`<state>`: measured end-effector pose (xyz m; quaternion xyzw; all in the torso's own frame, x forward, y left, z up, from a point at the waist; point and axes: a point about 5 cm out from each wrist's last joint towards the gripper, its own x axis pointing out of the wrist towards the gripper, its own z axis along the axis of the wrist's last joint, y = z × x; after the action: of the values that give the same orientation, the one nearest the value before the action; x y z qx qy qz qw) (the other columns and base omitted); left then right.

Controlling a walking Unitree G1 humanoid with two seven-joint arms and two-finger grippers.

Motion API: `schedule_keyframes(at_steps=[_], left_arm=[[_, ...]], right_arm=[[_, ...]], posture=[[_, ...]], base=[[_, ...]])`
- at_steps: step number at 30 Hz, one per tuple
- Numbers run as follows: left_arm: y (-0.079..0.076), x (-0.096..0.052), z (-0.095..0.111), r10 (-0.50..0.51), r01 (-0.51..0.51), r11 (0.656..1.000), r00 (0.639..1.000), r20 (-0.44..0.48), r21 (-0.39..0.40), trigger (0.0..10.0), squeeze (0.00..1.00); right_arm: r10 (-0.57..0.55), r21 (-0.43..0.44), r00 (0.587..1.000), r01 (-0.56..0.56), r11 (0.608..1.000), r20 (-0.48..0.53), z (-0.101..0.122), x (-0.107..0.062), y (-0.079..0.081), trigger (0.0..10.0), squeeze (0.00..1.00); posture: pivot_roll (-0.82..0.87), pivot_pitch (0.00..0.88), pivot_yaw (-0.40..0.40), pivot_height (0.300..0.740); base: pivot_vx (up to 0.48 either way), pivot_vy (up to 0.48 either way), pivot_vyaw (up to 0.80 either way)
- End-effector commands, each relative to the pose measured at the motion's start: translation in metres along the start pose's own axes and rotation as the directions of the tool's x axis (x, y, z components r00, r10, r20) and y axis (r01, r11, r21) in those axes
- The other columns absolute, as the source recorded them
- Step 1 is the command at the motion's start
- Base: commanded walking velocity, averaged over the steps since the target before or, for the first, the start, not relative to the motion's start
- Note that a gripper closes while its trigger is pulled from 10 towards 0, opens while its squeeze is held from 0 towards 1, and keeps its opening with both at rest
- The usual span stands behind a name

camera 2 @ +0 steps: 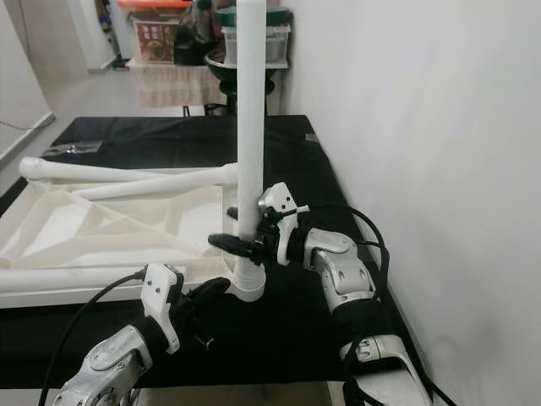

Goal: Building children table

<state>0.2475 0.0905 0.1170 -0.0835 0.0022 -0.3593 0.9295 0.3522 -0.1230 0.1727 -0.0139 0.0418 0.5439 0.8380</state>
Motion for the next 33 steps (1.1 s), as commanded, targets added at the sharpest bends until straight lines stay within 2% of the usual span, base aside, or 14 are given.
schedule_keyframes(at_steps=[1,2,3,13,17,19,21,22,25,26,27,29,32,33], left_arm=[[0.0,0.001,-0.004,0.0,0.0,1.0,1.0,-0.015,-0.002,10.0,0.0],[0.0,0.001,-0.004,0.0,0.0,1.0,1.0,-0.015,-0.002,10.0,0.0],[0.0,0.001,-0.004,0.0,0.0,1.0,1.0,-0.015,-0.002,10.0,0.0],[0.0,0.001,-0.005,-0.002,0.002,1.0,1.0,-0.015,-0.006,10.0,0.0],[-0.002,0.0,-0.005,-0.006,0.006,1.0,1.0,-0.014,-0.009,10.0,0.0],[-0.001,-0.002,-0.004,-0.005,0.005,1.0,1.0,-0.013,-0.007,10.0,0.0],[0.001,-0.005,-0.003,-0.003,0.003,1.0,1.0,-0.013,-0.004,10.0,0.0],[0.001,-0.005,-0.002,-0.002,0.002,1.0,1.0,-0.013,-0.002,10.0,0.0],[0.003,-0.006,-0.002,-0.003,0.003,1.0,1.0,-0.015,0.0,10.0,0.0],[0.003,-0.006,-0.002,-0.003,0.003,1.0,1.0,-0.015,0.0,10.0,0.0],[0.002,-0.005,-0.002,-0.008,0.008,1.0,1.0,-0.016,-0.002,10.0,0.0],[0.002,-0.004,-0.001,-0.012,0.012,1.0,1.0,-0.018,-0.004,10.0,0.0],[0.002,-0.004,-0.001,-0.007,0.007,1.0,1.0,-0.015,-0.003,10.0,0.0],[0.002,-0.005,-0.001,-0.001,0.001,1.0,1.0,-0.013,0.002,10.0,0.0]], right_arm=[[0.01,-0.011,1.0,-0.01,1.0,0.012,0.007,0.002,-0.005,4.0,0.0],[0.01,-0.011,1.0,-0.01,1.0,0.012,0.007,0.002,-0.005,4.0,0.0],[0.01,-0.007,1.0,-0.01,1.0,0.01,0.007,0.002,-0.007,0.0,0.0],[-0.033,-0.016,0.999,0.034,0.999,0.04,0.007,-0.001,-0.013,0.0,0.0],[-0.177,-0.046,0.984,0.176,0.983,-0.034,-0.014,-0.001,-0.008,0.0,0.0],[-0.463,-0.031,0.885,0.462,0.886,-0.058,-0.03,0.006,-0.005,0.0,0.0],[-0.746,0.281,0.656,0.741,0.61,-0.111,-0.062,0.007,0.016,0.0,0.0],[-0.756,0.27,0.63,0.77,0.578,-0.179,-0.079,0.011,0.035,0.0,0.0],[-0.686,-0.011,0.727,0.686,0.727,-0.035,-0.059,0.028,0.049,0.0,0.0],[-0.686,-0.011,0.727,0.686,0.727,-0.035,-0.059,0.028,0.049,0.0,0.0],[-0.703,0.084,0.706,0.708,0.701,-0.085,-0.065,0.022,0.035,0.0,0.0],[-0.712,0.158,0.692,0.722,0.674,-0.119,-0.068,0.018,0.025,0.0,0.0],[-0.698,0.175,0.707,0.705,0.687,-0.11,-0.062,0.02,0.023,0.0,0.0],[-0.692,0.176,0.715,0.697,0.695,-0.099,-0.059,0.022,0.026,10.0,0.0]], posture=[[0.07,0.0,-0.05,0.74],[0.07,0.0,-0.05,0.74],[0.07,0.0,-0.053,0.74],[0.07,0.0,-0.052,0.74],[0.07,0.0,-0.056,0.74],[0.06,0.0,-0.053,0.74],[0.03,0.0,-0.033,0.74],[0.03,0.0,-0.03,0.74],[0.03,0.0,-0.02,0.74],[0.03,0.0,-0.02,0.74],[0.04,0.0,-0.031,0.74],[0.04,0.0,-0.031,0.74],[0.04,0.0,-0.025,0.74],[0.05,0.0,-0.031,0.74]], base=[[0.0,0.0,0.0],[0.0,0.0,0.0],[0.0,0.0,0.0],[0.0,0.0,0.0],[0.0,0.0,0.0],[0.0,0.0,0.0],[0.0,0.0,0.0],[0.0,0.0,0.0],[0.0,0.0,0.0],[0.0,0.0,0.0],[0.0,0.0,0.0],[0.0,0.0,0.0],[0.0,0.0,0.0],[0.0,0.0,0.0]])
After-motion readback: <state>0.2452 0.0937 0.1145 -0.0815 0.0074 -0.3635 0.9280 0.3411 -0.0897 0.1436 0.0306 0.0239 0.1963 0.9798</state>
